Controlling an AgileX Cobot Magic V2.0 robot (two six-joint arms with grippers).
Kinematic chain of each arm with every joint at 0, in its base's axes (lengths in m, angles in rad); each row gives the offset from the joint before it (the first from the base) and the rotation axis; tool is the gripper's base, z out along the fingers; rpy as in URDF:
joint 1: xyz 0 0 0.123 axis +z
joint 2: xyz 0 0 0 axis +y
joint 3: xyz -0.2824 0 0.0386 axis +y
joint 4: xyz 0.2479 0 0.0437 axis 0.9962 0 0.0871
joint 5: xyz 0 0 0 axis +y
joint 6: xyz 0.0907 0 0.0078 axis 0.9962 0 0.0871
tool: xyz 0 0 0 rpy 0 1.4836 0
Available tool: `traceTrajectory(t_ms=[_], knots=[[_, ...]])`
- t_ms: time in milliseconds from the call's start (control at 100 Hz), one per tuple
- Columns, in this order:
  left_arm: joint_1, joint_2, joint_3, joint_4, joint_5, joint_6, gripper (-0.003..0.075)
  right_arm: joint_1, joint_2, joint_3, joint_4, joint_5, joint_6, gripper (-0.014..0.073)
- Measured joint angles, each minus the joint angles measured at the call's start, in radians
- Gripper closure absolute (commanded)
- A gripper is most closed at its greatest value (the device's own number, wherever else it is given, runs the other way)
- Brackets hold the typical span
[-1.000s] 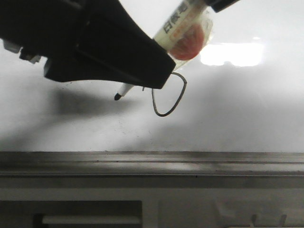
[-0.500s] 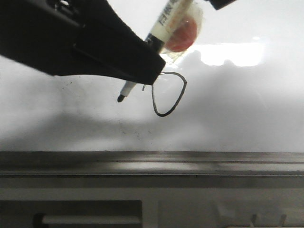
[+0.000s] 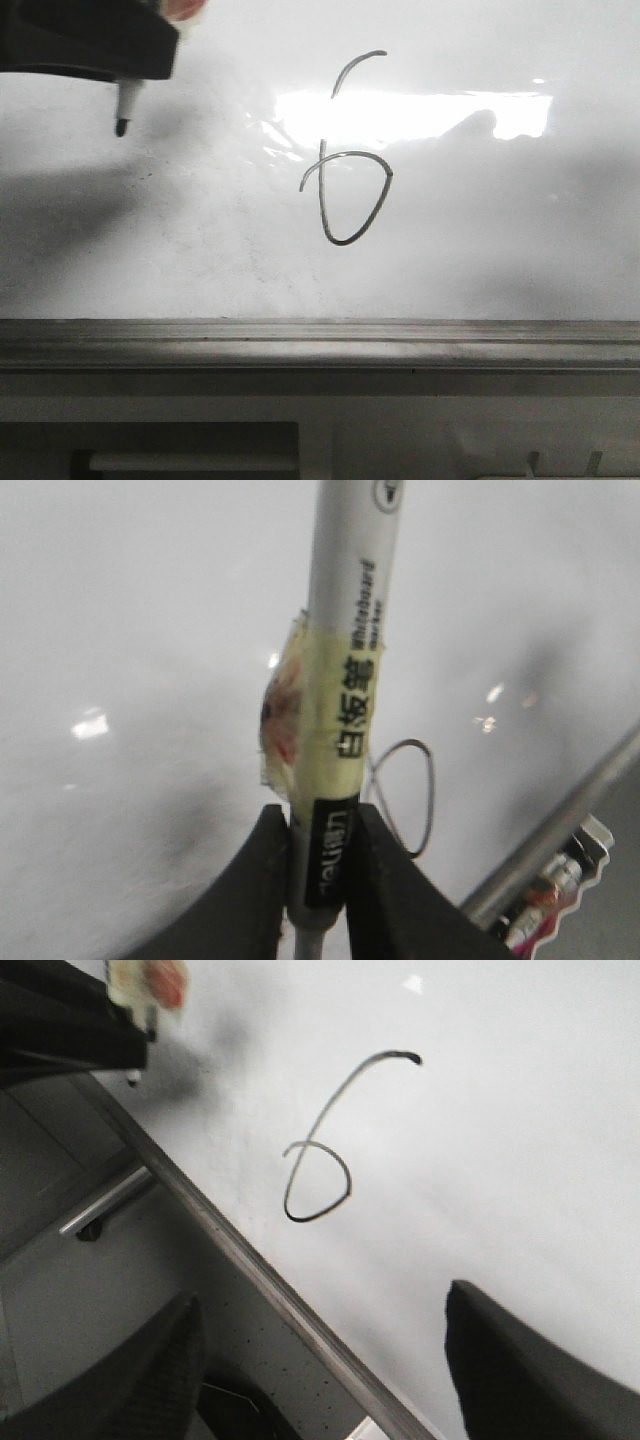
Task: Write number 6 on whiteboard
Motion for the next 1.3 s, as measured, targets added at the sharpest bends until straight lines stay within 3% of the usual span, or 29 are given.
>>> traceTrajectory(t_ms=[110, 360, 1050, 1140, 1300], knots=[[0.0, -0.015, 0.022, -0.11, -0.084, -0.004, 0.0741, -0.018, -0.08, 0.088, 0.0, -0.048, 0.021, 0.0147], [0.008, 0.07, 0.013, -0.205, -0.117, -0.005, 0.0741, -0.018, -0.141, 0.174, 0.024, -0.098, 0.03, 0.0147], [0.013, 0.128, -0.002, -0.22, -0.109, -0.005, 0.0734, -0.018, -0.141, 0.178, 0.035, -0.109, 0.034, 0.0147], [0.013, 0.128, -0.003, -0.22, -0.109, -0.005, 0.0664, -0.018, -0.141, 0.178, 0.035, -0.109, 0.034, 0.0147], [0.013, 0.13, -0.003, -0.218, -0.109, -0.005, 0.0404, -0.018, -0.141, 0.178, 0.035, -0.109, 0.034, 0.0147]])
